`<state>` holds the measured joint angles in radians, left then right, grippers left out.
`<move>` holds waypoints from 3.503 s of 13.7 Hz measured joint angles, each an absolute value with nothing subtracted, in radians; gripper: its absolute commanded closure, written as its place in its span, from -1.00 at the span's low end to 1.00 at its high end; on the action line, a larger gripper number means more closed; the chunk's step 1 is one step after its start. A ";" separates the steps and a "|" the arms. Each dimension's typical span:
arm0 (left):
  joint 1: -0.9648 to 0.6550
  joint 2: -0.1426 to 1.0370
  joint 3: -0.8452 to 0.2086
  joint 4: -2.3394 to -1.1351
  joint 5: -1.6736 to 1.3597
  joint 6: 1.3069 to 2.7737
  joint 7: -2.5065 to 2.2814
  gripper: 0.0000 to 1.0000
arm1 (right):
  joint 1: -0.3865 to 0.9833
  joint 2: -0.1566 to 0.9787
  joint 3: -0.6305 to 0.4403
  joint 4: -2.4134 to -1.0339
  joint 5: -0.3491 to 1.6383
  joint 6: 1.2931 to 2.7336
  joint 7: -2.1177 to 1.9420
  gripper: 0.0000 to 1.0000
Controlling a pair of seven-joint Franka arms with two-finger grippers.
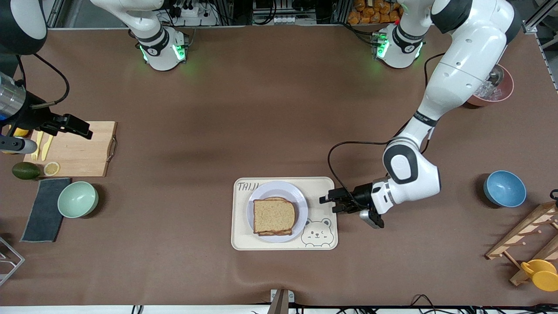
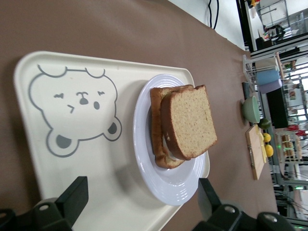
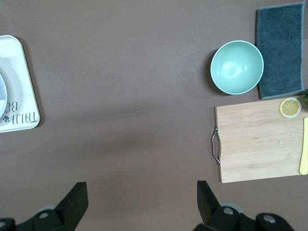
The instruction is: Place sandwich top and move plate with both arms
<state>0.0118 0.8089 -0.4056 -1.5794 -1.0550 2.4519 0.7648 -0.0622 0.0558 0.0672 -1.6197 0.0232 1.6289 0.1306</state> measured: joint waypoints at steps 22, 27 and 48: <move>0.039 0.155 -0.138 -1.737 -0.183 1.914 0.004 -1.00 | -0.071 0.059 0.062 -1.621 0.023 1.622 0.131 -1.00; -0.139 -0.005 -0.047 -1.745 -0.056 1.772 -0.192 -1.00 | -0.072 0.059 0.061 -1.621 0.023 1.622 0.131 -1.00; -0.141 -0.064 0.026 -1.620 0.006 1.592 0.095 -1.00 | -0.077 0.062 0.058 -1.621 0.023 1.622 0.131 -1.00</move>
<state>-0.1408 -0.0642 0.0259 -1.6204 0.0056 1.5918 0.0952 -0.0770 0.0622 0.0584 -1.6213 0.0229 1.6223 0.1306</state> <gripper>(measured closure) 0.000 0.000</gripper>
